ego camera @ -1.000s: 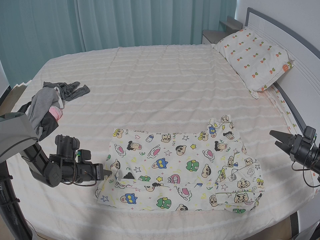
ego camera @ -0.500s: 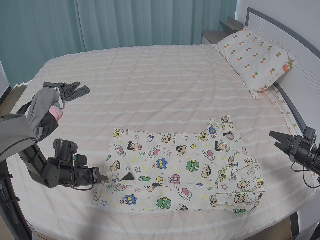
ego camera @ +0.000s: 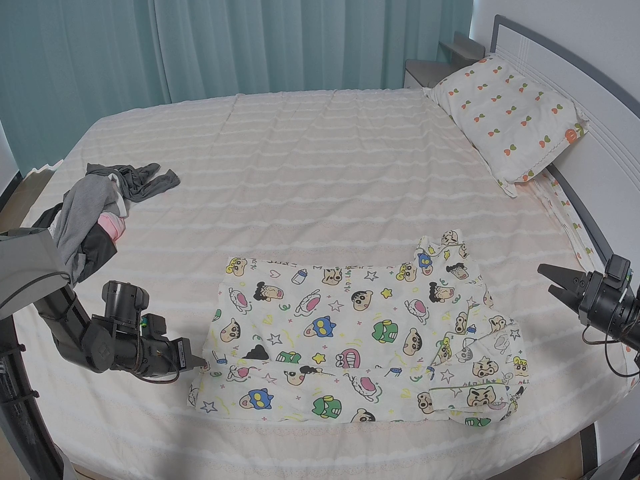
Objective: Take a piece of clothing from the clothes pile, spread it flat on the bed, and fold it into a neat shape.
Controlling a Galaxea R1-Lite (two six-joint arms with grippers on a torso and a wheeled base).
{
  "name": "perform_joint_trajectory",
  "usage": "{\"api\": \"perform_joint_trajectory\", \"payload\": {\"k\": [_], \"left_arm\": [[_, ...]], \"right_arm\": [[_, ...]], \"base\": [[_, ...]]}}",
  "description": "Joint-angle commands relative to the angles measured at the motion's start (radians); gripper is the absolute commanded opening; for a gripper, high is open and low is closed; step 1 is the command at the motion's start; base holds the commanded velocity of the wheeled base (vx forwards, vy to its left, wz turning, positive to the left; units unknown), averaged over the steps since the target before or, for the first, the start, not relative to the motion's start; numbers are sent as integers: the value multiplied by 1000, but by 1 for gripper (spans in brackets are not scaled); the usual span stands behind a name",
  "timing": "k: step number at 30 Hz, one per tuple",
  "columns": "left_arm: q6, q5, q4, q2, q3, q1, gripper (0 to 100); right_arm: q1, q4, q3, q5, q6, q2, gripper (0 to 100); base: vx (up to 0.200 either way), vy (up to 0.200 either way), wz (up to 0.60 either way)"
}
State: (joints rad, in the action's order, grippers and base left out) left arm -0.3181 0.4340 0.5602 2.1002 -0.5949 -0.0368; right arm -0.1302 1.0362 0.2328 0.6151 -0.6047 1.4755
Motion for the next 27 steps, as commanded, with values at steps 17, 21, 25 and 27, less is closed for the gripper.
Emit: {"api": "perform_joint_trajectory", "payload": {"k": [17, 21, 25, 27], "left_arm": [[5, -14, -526, -121, -224, 9, 0], [5, -28, -510, -111, -229, 8, 0], [-3, -47, -408, -62, -221, 3, 0], [-4, -47, -359, -43, -210, 2, 0]], "right_arm": [[0, 1, 0, 0, 2, 2, 100], [0, 1, -1, 0, 2, 2, 100], [0, 1, -1, 0, 2, 2, 100], [0, 1, -1, 0, 2, 2, 100]], "base": [[0, 0, 0], [0, 0, 0], [0, 0, 0], [0, 0, 0]]}}
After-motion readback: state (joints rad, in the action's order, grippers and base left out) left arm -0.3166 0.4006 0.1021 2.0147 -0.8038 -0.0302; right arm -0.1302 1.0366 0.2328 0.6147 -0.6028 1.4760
